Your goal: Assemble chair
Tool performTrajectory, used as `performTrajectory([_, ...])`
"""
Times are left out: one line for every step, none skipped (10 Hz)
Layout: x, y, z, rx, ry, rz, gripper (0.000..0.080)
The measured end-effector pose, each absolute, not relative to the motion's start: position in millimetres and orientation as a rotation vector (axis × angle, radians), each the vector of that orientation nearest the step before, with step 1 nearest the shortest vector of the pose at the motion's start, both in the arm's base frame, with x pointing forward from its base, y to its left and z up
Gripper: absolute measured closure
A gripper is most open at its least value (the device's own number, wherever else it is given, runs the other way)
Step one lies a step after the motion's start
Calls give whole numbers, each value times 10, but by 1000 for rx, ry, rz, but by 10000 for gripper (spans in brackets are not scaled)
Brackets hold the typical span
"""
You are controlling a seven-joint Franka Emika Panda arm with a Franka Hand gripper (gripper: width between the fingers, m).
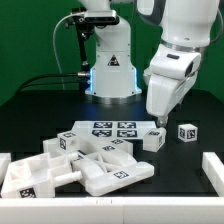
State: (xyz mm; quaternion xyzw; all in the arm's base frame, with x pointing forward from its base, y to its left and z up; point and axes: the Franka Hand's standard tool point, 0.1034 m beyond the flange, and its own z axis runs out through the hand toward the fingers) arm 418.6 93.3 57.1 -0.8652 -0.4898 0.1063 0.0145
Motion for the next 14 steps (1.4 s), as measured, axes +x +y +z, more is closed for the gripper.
performTrajectory([4154, 950, 553, -2688, -1530, 336, 151])
performTrajectory([4156, 948, 554, -2688, -1529, 336, 151])
performTrajectory([4156, 944, 554, -2689, -1528, 336, 151])
performTrajectory([4159, 931, 553, -2689, -1527, 336, 151])
performTrajectory([4198, 802, 568, -2663, -1554, 358, 151])
performTrajectory([4284, 563, 660, -2632, -1572, 407, 151])
performTrajectory([4394, 388, 806, -2615, -1583, 439, 151])
performTrajectory([4522, 352, 924, -2617, -1607, 405, 151])
performTrajectory([4502, 365, 905, -2619, -1605, 404, 151])
performTrajectory([4488, 363, 884, -2615, -1603, 410, 151])
performTrajectory([4491, 363, 885, -2616, -1603, 410, 151])
performTrajectory([4506, 326, 887, -2608, -1608, 407, 151])
performTrajectory([4623, 123, 926, -2625, -1574, 380, 151])
performTrajectory([4766, -146, 1002, -2652, -1563, 298, 151])
